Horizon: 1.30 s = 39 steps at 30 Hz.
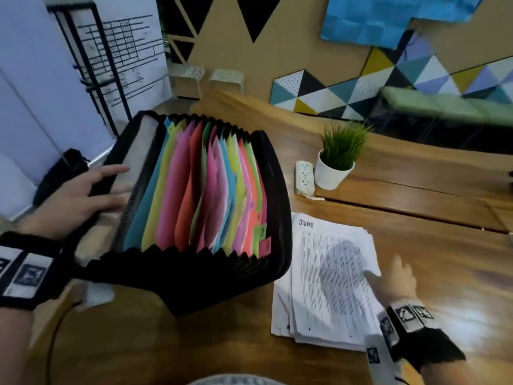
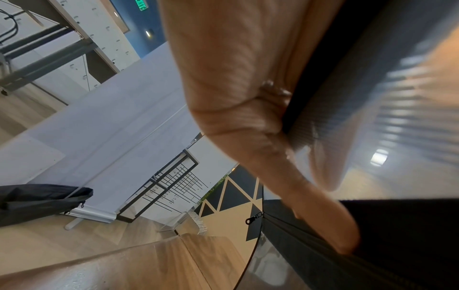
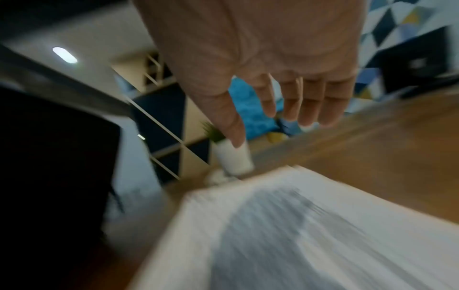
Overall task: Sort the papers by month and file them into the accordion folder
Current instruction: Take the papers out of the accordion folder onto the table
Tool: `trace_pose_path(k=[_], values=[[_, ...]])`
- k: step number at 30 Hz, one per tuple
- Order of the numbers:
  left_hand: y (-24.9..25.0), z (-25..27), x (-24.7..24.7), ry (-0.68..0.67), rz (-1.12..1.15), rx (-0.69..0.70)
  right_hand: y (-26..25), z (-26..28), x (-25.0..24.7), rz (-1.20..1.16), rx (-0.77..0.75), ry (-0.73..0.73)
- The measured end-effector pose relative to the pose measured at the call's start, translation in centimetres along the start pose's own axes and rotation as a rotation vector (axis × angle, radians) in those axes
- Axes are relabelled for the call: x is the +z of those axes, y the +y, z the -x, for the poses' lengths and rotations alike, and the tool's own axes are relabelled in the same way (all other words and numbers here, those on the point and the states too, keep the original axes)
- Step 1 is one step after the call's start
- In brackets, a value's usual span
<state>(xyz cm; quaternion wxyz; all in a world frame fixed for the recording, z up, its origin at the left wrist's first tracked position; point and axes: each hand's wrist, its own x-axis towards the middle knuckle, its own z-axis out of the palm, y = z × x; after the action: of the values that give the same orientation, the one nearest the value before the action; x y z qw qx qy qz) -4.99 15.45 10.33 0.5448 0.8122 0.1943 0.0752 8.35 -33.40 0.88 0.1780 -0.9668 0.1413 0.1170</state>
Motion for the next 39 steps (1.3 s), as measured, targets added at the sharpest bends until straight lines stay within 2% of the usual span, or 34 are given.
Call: trace_pose_path(k=[2, 4, 6, 7, 9, 11, 13, 17, 19, 22, 24, 26, 27, 29, 33, 35, 39], values=[[0.6, 0.2, 0.3, -0.006, -0.028, 0.024, -5.7, 2.1, -3.6, -0.144, -0.326, 0.05], [1.1, 0.3, 0.5, 0.003, -0.031, 0.047, -11.4, 4.9, -6.5, -0.36, -0.63, 0.006], [1.4, 0.4, 1.2, 0.004, -0.017, 0.044, -15.8, 7.4, -8.2, -0.545, -0.82, -0.199], [1.5, 0.5, 1.2, 0.013, -0.019, 0.047, -17.8, 8.3, -8.4, -0.541, -0.883, -0.292], [1.5, 0.6, 1.3, 0.028, -0.028, 0.053, -20.9, 9.5, -8.0, -0.404, -0.957, -0.387], [1.2, 0.5, 1.1, 0.04, -0.028, 0.045, -23.1, 10.4, -6.8, -0.211, -0.95, -0.434], [0.9, 0.4, 0.9, 0.029, -0.018, 0.031, -24.7, 10.5, -5.3, 0.007, -0.88, -0.432], [0.1, 0.2, 0.5, 0.013, 0.026, 0.017, -27.4, 10.3, -3.2, 0.424, -0.648, -0.24], [-0.5, 0.1, 0.1, 0.024, 0.027, 0.021, -27.8, 9.7, -2.4, 0.47, -0.621, -0.237], [-1.3, 0.0, -0.1, 0.032, 0.025, 0.028, -27.7, 8.2, -2.1, 0.267, -0.575, -0.398], [-1.3, -0.1, -0.1, 0.014, 0.04, 0.032, -27.6, 7.9, -2.1, 0.297, -0.544, -0.444], [-1.4, -0.3, 0.0, -0.004, 0.041, 0.038, -27.5, 7.8, -2.1, 0.359, -0.558, -0.428], [-1.3, -0.4, 0.0, -0.012, 0.029, 0.043, -27.3, 7.6, -2.3, 0.331, -0.583, -0.409], [-1.2, -0.5, -0.1, -0.018, 0.0, 0.059, -26.7, 7.1, -3.3, 0.13, -0.545, -0.366], [-0.9, -0.6, -0.1, -0.033, 0.064, 0.059, -24.3, 6.1, -7.4, -0.141, -0.548, -0.187], [-1.0, -0.6, 0.2, -0.029, 0.08, 0.064, -22.1, 5.8, -9.5, -0.266, -0.544, -0.12], [-0.9, -0.5, 0.3, -0.002, 0.069, 0.078, -16.3, 4.5, -11.4, -0.371, -0.53, -0.002]])
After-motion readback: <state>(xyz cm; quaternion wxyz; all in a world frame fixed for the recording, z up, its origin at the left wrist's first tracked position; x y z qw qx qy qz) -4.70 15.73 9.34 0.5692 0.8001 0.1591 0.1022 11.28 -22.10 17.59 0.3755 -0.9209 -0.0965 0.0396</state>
